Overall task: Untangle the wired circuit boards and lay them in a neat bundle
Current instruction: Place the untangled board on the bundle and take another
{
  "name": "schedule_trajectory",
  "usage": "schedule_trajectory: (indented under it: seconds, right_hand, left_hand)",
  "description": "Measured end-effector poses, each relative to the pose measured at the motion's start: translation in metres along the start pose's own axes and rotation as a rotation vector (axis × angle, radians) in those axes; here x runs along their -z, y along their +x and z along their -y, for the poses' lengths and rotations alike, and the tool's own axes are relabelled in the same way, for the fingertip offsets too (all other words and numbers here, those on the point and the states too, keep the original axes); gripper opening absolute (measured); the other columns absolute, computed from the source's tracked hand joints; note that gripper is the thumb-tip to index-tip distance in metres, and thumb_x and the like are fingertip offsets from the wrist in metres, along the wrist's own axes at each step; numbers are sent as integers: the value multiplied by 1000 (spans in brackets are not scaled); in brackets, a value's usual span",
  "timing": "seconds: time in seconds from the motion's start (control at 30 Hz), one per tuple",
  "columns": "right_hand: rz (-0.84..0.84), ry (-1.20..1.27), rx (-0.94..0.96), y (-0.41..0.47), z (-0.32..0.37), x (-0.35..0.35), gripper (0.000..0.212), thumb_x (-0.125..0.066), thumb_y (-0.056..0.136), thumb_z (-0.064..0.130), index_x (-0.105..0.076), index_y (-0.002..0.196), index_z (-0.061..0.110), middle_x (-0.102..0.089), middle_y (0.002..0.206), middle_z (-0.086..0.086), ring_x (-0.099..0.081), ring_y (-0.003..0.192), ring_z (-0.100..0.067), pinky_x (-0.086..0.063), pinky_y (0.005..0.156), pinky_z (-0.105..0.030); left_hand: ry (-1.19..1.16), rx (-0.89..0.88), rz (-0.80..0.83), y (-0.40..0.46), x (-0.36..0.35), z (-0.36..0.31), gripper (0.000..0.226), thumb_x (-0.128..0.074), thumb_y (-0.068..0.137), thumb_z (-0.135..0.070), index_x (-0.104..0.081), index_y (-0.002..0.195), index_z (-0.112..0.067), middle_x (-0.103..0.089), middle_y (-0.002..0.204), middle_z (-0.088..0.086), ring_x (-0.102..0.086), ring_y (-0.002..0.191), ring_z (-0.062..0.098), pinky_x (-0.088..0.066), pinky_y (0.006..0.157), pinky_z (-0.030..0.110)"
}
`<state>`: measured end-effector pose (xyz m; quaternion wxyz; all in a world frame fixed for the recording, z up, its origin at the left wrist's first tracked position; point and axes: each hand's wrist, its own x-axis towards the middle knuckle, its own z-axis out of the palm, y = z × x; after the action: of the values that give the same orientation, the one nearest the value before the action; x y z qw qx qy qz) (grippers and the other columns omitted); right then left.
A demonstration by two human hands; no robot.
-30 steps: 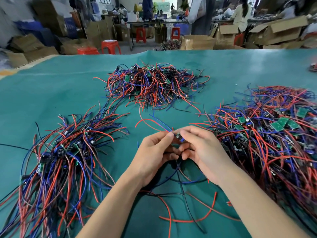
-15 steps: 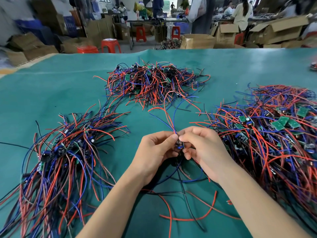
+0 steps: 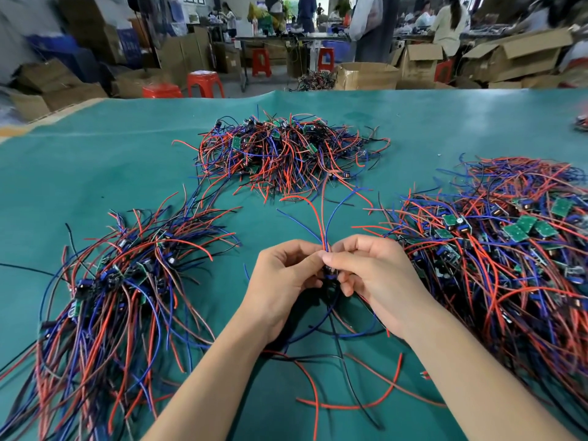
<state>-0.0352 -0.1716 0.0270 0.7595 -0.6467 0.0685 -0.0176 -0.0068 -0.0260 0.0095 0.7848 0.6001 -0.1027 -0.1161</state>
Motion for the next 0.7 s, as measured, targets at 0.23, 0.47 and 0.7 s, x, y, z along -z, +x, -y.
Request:
schedule_trajectory:
  seconds: [0.23, 0.47, 0.7]
  right_hand:
    - [29, 36, -30, 1, 0, 1, 14, -72, 88, -2, -65, 80, 8, -59, 70, -7, -51, 53, -13, -43, 44, -23]
    - [25, 97, -15, 1, -2, 3, 14, -75, 84, -2, -72, 77, 9, -63, 78, -11, -55, 61, -13, -45, 52, -22]
    - [-4, 89, -18, 2, -1, 0, 15, -67, 93, 0, -67, 82, 9, -61, 70, -1, -53, 58, -10, -47, 52, -21]
  left_hand:
    - [-20, 1, 6, -1, 0, -2, 7, -61, 94, -2, -67, 91, -3, -66, 77, 7, -57, 65, 11, -48, 60, 20]
    - [-11, 18, 13, -3, -1, -5, 10, -59, 95, -1, -67, 94, 3, -64, 79, 11, -56, 69, 15, -49, 63, 23]
    - [-31, 17, 6, -3, -2, -5, 7, -63, 92, -1, -70, 92, -1, -69, 80, 9, -59, 73, 18, -49, 67, 25]
